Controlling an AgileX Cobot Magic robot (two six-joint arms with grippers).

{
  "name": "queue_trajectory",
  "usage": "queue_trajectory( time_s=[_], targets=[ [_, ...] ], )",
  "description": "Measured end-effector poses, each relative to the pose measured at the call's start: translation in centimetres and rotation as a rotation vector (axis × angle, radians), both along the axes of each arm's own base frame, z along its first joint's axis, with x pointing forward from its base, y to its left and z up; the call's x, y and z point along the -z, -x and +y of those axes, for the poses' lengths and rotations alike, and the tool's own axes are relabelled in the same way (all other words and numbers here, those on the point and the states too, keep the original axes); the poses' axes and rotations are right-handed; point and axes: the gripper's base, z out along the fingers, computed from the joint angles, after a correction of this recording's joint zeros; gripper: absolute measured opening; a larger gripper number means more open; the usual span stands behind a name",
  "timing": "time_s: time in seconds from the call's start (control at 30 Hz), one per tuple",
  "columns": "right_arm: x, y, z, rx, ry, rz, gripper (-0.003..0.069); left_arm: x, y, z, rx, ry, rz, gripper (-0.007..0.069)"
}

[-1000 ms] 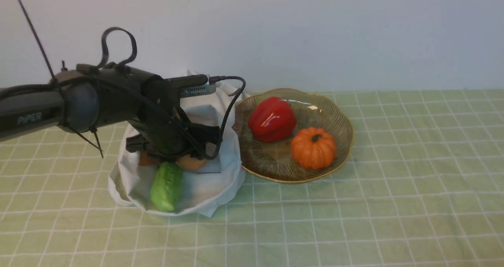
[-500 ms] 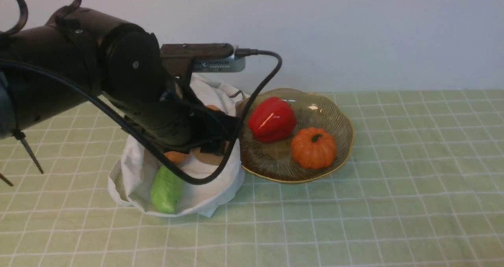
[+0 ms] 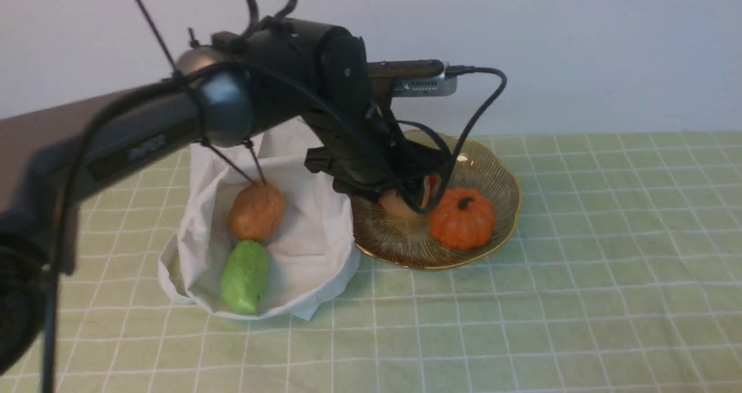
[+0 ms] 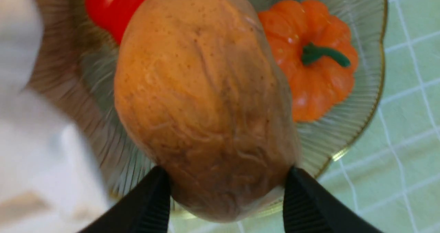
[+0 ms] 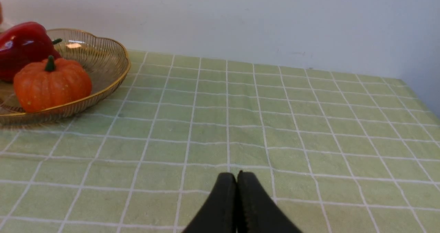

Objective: Take vegetables from bag on green coffee tablecloth place on plate.

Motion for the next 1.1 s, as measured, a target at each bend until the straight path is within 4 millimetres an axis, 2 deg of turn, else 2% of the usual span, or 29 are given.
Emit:
queue_trajectory(
  time_s=[0.17,0.27,0.47,0.57,0.67,0.73,0.77,0.8,0.83,0.9,0.93,0.97,1.0,1.03,1.1],
  targets=[
    [0.0,0.0,0.0,0.000,0.000,0.000,-0.0015,1.3,-2.0,-1.3,0.037,-0.005,-0.026,0.0396],
    [0.0,0.0,0.0,0.000,0.000,0.000,-0.0015,1.3,-2.2,-1.4,0.054,-0.008,-0.037,0.0464],
    [0.0,0.0,0.0,0.000,0.000,0.000,-0.0015,1.2,-2.1,-1.4,0.084,-0.027,-0.027,0.0667],
    [0.0,0.0,0.0,0.000,0.000,0.000,-0.0015,0.6,-1.8,-1.3,0.094,-0.041,0.007,0.0682],
    [0.0,0.0,0.0,0.000,0.000,0.000,-0.0015,-0.8,-1.6,-1.2,0.108,-0.058,0.030,0.0677],
    [0.0,0.0,0.0,0.000,0.000,0.000,-0.0015,-3.5,-1.2,-0.9,0.128,-0.079,0.040,0.0615],
    [0.0,0.0,0.0,0.000,0.000,0.000,-0.0015,-3.9,-1.2,-0.9,0.129,-0.081,0.038,0.0599],
    [0.0,0.0,0.0,0.000,0.000,0.000,-0.0015,-5.7,-1.0,-0.7,0.133,-0.077,0.017,0.0553],
    [0.0,0.0,0.0,0.000,0.000,0.000,-0.0015,-6.7,-0.9,-0.6,0.135,-0.069,0.000,0.0510],
    [0.0,0.0,0.0,0.000,0.000,0.000,-0.0015,-10.5,0.0,-0.2,0.155,-0.027,-0.088,0.0354],
    [0.0,0.0,0.0,0.000,0.000,0.000,-0.0015,-10.5,0.0,-0.2,0.155,-0.027,-0.088,0.0354],
    [0.0,0.0,0.0,0.000,0.000,0.000,-0.0015,-12.8,1.2,0.2,0.198,0.007,-0.132,0.0221],
    [0.0,0.0,0.0,0.000,0.000,0.000,-0.0015,-13.6,1.9,0.3,0.226,0.019,-0.143,0.0133],
    [0.0,0.0,0.0,0.000,0.000,0.000,-0.0015,-14.0,2.2,0.4,0.238,0.024,-0.150,0.0107],
    [0.0,0.0,0.0,0.000,0.000,0.000,-0.0015,-15.3,4.1,0.6,0.298,0.028,-0.170,0.0024]
  ],
)
